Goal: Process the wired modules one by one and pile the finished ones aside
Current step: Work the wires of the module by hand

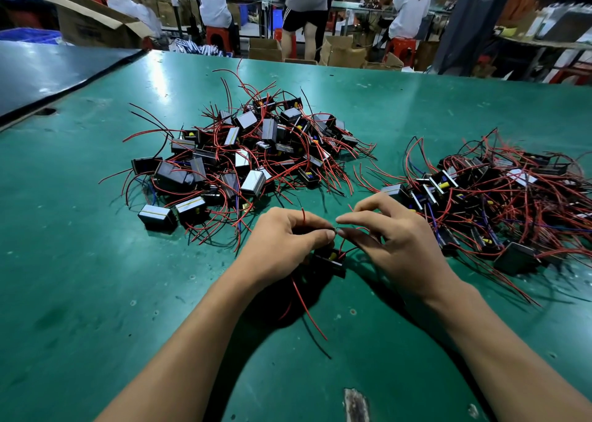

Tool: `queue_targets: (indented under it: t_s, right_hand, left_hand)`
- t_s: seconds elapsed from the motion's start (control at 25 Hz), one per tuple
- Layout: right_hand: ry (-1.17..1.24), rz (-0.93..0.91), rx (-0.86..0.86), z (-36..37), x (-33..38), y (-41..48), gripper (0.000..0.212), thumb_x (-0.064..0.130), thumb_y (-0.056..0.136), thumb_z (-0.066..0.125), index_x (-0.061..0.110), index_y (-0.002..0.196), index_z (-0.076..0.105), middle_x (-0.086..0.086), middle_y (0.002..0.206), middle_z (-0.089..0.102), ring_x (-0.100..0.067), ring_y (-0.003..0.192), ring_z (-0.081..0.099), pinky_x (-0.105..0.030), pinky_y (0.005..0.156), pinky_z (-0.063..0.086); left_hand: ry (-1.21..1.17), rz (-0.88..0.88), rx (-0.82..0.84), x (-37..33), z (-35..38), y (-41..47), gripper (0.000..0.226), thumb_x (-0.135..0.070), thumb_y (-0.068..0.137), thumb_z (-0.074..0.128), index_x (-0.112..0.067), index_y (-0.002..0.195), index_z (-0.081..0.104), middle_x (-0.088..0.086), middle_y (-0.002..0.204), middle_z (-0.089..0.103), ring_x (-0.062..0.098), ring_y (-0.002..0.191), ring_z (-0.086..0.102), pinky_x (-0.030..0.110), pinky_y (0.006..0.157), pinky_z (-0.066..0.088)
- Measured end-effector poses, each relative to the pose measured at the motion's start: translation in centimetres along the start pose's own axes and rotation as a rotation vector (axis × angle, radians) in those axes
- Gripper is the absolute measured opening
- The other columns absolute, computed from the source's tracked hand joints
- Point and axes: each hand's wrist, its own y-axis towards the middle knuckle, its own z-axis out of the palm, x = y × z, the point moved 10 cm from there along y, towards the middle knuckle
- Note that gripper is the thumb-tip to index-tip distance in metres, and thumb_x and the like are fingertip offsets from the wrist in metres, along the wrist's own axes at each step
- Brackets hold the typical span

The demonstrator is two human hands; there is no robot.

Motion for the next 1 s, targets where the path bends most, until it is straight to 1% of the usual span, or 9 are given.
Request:
queue_targets:
  t_s: [0.16,0.28,0.36,0.48,0.56,0.64,0.8,0.92,1.0]
  right_hand:
    - [0.088,0.092,0.079,0.5,-0.5,0.2,0.013,0.029,0.090,0.073,0.017,0.092,0.078,0.006,0.086,0.061,-0.018,0.058,0.054,-0.033,0.055,0.046]
    - [0.175,0.200,0.122,1.1,-0.7,0.2,0.007,0.020,0.090,0.073,0.018,0.083,0.071,0.010,0.078,0.059,-0.007,0.063,0.053,-0.017,0.060,0.039]
    - [0.245,0.304,0.156,1.8,-1.3,0.0,0.013,0.015,0.089,0.074,0.020,0.079,0.069,0.010,0.073,0.060,-0.004,0.062,0.051,-0.013,0.059,0.036]
    - [0.343,0.433,0.208,2.2,-2.2,-0.6,0.011,0.018,0.088,0.075,0.021,0.079,0.071,0.017,0.066,0.062,-0.002,0.054,0.046,-0.013,0.054,0.035]
    - [0.407,0.483,0.214,2.0,-2.7,-0.7,0.007,0.022,0.088,0.076,0.021,0.081,0.073,0.017,0.067,0.065,-0.006,0.055,0.046,-0.019,0.054,0.038]
    - [0.426,0.511,0.188,1.4,-3.2,-0.5,0.004,0.026,0.088,0.075,0.023,0.086,0.075,0.012,0.074,0.070,-0.014,0.059,0.051,-0.030,0.058,0.044]
    - [0.380,0.518,0.107,0.8,-3.6,0.7,0.008,0.028,0.092,0.071,0.024,0.087,0.075,0.010,0.070,0.067,-0.006,0.060,0.050,-0.021,0.060,0.043]
    - [0.346,0.536,0.186,2.1,-3.7,2.5,0.010,0.028,0.092,0.070,0.023,0.085,0.075,0.012,0.070,0.070,0.000,0.062,0.055,-0.017,0.062,0.045]
    - [0.320,0.568,0.292,3.8,-3.8,3.4,0.013,0.033,0.092,0.070,0.024,0.085,0.076,0.011,0.073,0.073,-0.001,0.067,0.060,-0.022,0.070,0.049]
  left_hand:
    - [-0.019,-0.007,0.011,-0.2,-0.1,-0.2,0.007,-0.011,0.085,0.074,-0.010,0.091,0.078,0.001,0.072,0.074,-0.005,0.045,0.055,0.008,0.049,0.040]
    - [0.004,0.006,0.007,-0.5,-0.1,-0.3,0.007,-0.011,0.085,0.074,-0.010,0.091,0.078,0.001,0.072,0.075,-0.005,0.046,0.055,0.008,0.050,0.040]
    - [0.021,0.007,0.013,-0.5,-0.2,-0.4,0.006,-0.012,0.085,0.075,-0.011,0.089,0.079,0.001,0.070,0.074,-0.003,0.047,0.056,0.010,0.051,0.041]
    - [0.006,0.000,-0.003,-0.5,-0.9,-0.5,0.005,-0.019,0.083,0.078,-0.015,0.085,0.077,0.006,0.070,0.073,0.009,0.056,0.062,0.022,0.057,0.051]
    - [-0.040,0.011,-0.072,-0.5,-2.2,-0.5,0.010,-0.024,0.083,0.077,-0.014,0.085,0.075,0.005,0.072,0.074,0.014,0.063,0.069,0.026,0.064,0.056]
    - [-0.068,0.017,-0.163,-0.5,-3.7,-0.4,0.013,-0.025,0.087,0.074,-0.012,0.087,0.073,0.006,0.075,0.074,0.016,0.066,0.071,0.024,0.065,0.058]
    - [-0.101,-0.091,-0.230,1.0,-4.8,-0.1,0.024,-0.029,0.095,0.063,-0.007,0.088,0.071,0.005,0.075,0.073,0.007,0.057,0.065,0.020,0.056,0.054]
    - [-0.075,-0.143,-0.153,1.5,-4.0,0.1,0.027,-0.033,0.095,0.062,-0.009,0.092,0.072,0.005,0.082,0.075,0.006,0.058,0.063,0.019,0.058,0.050]
    - [-0.071,-0.126,-0.157,1.4,-4.2,0.0,0.022,-0.032,0.095,0.063,-0.013,0.093,0.073,0.004,0.082,0.076,0.006,0.060,0.066,0.017,0.058,0.049]
